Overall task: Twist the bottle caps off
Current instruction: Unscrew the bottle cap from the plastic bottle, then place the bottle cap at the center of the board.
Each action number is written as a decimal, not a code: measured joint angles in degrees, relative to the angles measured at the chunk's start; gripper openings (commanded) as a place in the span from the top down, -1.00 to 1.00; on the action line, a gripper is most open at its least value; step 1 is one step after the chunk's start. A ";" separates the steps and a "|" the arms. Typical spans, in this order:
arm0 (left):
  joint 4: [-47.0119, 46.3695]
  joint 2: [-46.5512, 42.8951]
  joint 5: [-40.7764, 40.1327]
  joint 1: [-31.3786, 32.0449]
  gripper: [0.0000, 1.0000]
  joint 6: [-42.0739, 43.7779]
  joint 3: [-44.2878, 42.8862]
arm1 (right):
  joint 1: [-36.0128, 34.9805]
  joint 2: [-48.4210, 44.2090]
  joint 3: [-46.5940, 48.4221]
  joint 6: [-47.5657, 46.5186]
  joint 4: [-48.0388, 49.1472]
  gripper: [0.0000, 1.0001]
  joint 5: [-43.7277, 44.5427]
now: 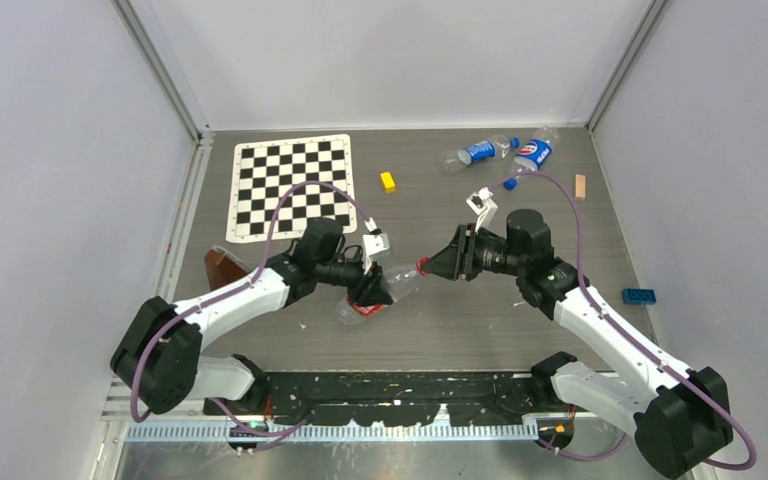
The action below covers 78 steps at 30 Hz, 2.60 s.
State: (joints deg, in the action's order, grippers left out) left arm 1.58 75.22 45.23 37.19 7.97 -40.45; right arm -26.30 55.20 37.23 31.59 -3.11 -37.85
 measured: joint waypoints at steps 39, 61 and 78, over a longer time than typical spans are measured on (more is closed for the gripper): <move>-17.90 -36.20 -35.60 0.31 0.73 -1.79 21.53 | 1.90 25.68 7.72 5.77 -11.21 0.90 36.00; -19.74 -45.22 -40.92 0.31 0.72 -2.99 23.96 | -6.93 69.20 56.13 5.55 -15.61 0.46 34.42; -20.20 -41.46 -41.38 0.31 0.70 -2.99 23.96 | -9.01 73.26 61.68 3.89 -19.26 -0.27 36.26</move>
State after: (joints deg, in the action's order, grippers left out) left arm -18.61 33.76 3.86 37.50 4.97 -16.49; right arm -35.31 128.46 98.91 35.48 -22.37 -1.58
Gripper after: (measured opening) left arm 0.341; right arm 0.623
